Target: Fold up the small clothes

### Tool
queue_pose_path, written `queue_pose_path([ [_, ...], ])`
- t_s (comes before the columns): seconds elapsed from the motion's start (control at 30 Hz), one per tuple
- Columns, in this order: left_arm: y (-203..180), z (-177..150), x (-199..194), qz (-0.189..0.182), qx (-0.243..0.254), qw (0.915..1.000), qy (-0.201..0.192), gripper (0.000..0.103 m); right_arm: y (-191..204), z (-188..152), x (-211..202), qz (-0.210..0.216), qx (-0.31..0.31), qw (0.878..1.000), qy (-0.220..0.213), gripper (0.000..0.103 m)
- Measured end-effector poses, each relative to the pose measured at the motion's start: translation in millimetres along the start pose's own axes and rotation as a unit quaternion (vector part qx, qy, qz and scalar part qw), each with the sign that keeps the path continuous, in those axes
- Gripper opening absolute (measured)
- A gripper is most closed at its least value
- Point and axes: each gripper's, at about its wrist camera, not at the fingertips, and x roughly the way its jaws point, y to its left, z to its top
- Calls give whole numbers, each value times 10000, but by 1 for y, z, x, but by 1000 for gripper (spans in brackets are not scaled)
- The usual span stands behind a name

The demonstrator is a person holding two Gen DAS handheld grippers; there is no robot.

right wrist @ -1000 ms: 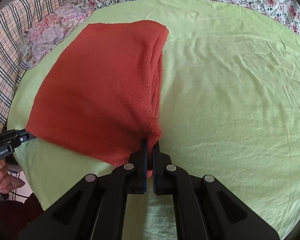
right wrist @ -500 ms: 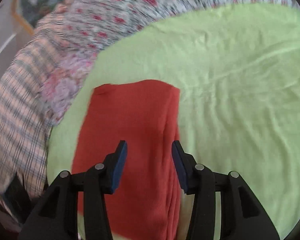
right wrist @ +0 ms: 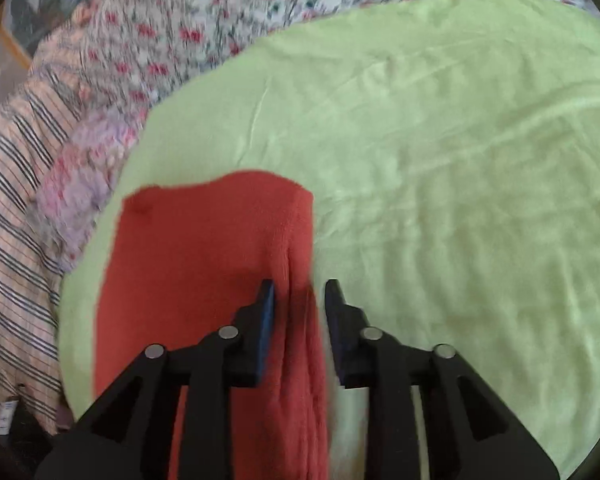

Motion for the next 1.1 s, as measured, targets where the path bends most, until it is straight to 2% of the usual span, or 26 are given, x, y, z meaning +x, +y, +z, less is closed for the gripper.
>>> queue_pose_path([
  [0.07,5,-1,2,-85,-114,9999,19,13,17,-20,-29,366,-212,9991,-102,28],
  [0.13,6,-4,2,-142,-188,9997,-8,13,32,-42,-40,463,-494,9977,20,28],
  [0.2,3,-4,2,-118,-154,9998,-20,13,39,-66,-44,377,-712,9965,240,28],
  [0.27,5,-8,0,-107,-108,9999,-25,13,35,-92,-38,-27,-935,9943,511,28],
  [0.3,5,-9,1,-126,-111,9999,-17,13,29,-101,-32,-218,-1012,9928,604,22],
  [0.37,5,-11,1,-122,-142,9998,-16,13,16,-108,-28,-110,-873,9947,535,19],
  [0.47,5,-10,-2,-112,-179,9998,-3,13,14,-100,-31,3,-588,9969,523,17],
  [0.6,5,-7,-13,-134,-206,9997,-51,18,37,-89,-39,178,-778,9958,446,21],
  [0.73,7,-4,-30,-125,-319,9991,-263,25,54,-73,-43,358,-820,9956,275,24],
  [0.87,23,2,-42,103,-589,9971,-471,39,63,-64,-41,375,-835,9956,202,31],
  [0.97,41,7,-37,149,-872,9952,-415,41,68,-53,-33,500,-717,9959,233,31],
  [1.07,52,11,-30,84,-1075,9935,-351,41,82,-29,-24,597,-936,9937,176,32],
  [1.1,54,11,-29,46,-1104,9933,-340,42,90,-17,-16,648,-1026,9924,206,39],
])
